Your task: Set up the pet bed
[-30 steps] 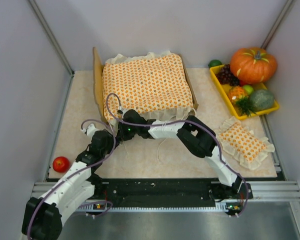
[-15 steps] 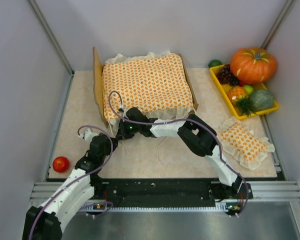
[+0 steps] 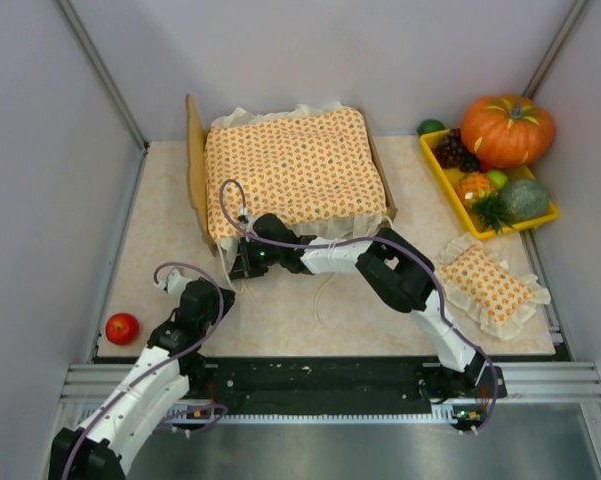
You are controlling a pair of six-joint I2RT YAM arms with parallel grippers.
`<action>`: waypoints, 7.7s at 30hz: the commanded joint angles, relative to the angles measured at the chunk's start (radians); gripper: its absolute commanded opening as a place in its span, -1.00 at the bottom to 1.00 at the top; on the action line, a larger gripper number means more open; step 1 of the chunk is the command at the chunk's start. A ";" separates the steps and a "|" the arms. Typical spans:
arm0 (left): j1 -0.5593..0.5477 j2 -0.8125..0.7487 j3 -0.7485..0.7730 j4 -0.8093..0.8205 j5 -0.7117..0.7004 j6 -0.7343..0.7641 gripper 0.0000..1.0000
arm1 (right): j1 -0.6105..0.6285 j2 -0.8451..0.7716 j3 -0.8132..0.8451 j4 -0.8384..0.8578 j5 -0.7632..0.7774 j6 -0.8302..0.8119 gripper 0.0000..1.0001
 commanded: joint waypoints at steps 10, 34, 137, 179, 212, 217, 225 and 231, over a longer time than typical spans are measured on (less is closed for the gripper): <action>-0.002 -0.065 -0.030 -0.001 -0.018 0.002 -0.10 | -0.009 0.042 -0.015 -0.134 -0.015 0.067 -1.00; -0.002 -0.100 -0.060 0.081 -0.038 0.060 -0.13 | 0.014 0.033 0.015 -0.272 -0.026 -0.001 -1.00; -0.001 -0.138 -0.077 0.075 0.040 0.089 -1.00 | 0.184 -0.015 -0.055 -0.370 0.655 -0.377 -0.39; 0.013 -0.016 0.530 -0.419 -0.420 0.407 -1.00 | -0.012 -0.262 -0.230 -0.386 0.547 -0.320 -1.00; 0.611 0.346 0.843 -0.290 -0.126 0.883 -1.00 | 0.074 -0.145 -0.069 -0.470 0.517 -0.317 -1.00; 0.662 0.401 0.863 -0.254 -0.115 0.878 -1.00 | -0.012 -0.173 -0.089 -0.471 0.568 -0.317 -1.00; 0.771 0.477 0.904 -0.201 -0.017 0.856 -1.00 | -0.096 -0.202 -0.123 -0.471 0.635 -0.363 -1.00; 0.813 0.513 0.897 -0.130 0.011 0.850 -1.00 | -0.115 -0.240 -0.162 -0.471 0.672 -0.363 -1.00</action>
